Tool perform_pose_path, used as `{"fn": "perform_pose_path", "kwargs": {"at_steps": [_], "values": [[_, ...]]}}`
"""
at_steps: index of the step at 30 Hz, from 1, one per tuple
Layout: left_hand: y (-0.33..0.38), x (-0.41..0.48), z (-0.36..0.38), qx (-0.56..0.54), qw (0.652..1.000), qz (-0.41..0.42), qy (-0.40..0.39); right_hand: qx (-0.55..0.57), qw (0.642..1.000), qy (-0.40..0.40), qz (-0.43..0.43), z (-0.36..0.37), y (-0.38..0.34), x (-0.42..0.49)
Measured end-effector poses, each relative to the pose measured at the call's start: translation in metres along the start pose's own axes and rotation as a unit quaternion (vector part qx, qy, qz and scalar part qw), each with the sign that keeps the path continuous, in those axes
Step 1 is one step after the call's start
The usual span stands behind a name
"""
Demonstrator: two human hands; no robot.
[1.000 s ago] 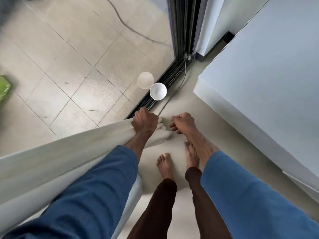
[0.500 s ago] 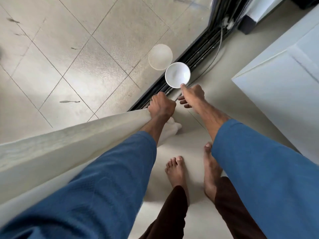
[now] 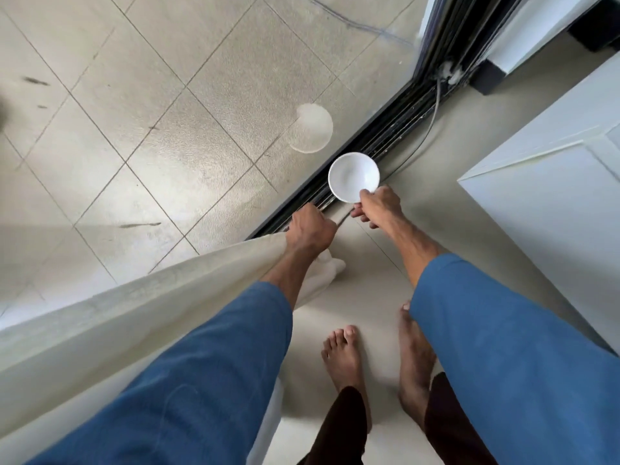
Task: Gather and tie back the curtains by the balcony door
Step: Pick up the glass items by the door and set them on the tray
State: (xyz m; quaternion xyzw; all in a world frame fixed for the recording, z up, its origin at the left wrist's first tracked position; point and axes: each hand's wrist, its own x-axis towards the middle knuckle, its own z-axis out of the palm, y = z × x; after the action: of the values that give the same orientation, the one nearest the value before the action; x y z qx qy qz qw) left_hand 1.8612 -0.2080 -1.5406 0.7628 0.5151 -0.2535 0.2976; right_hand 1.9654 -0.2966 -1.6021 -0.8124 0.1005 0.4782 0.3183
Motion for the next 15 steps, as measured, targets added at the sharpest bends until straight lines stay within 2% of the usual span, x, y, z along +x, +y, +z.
{"fn": "perform_pose_path", "kwargs": {"at_steps": [3, 6, 15], "values": [[-0.008, -0.023, -0.009, -0.003, 1.000, -0.008, -0.016, -0.010, 1.000, -0.018, 0.009, -0.012, 0.013, -0.048], [-0.012, -0.072, -0.016, 0.020, 0.999, 0.026, -0.033, -0.006, 1.000, -0.028, 0.007, -0.033, 0.030, -0.117], [0.012, -0.311, -0.079, 0.127, 0.978, 0.067, -0.153, 0.056, 0.996, -0.007, 0.068, -0.145, 0.046, -0.359]]}}
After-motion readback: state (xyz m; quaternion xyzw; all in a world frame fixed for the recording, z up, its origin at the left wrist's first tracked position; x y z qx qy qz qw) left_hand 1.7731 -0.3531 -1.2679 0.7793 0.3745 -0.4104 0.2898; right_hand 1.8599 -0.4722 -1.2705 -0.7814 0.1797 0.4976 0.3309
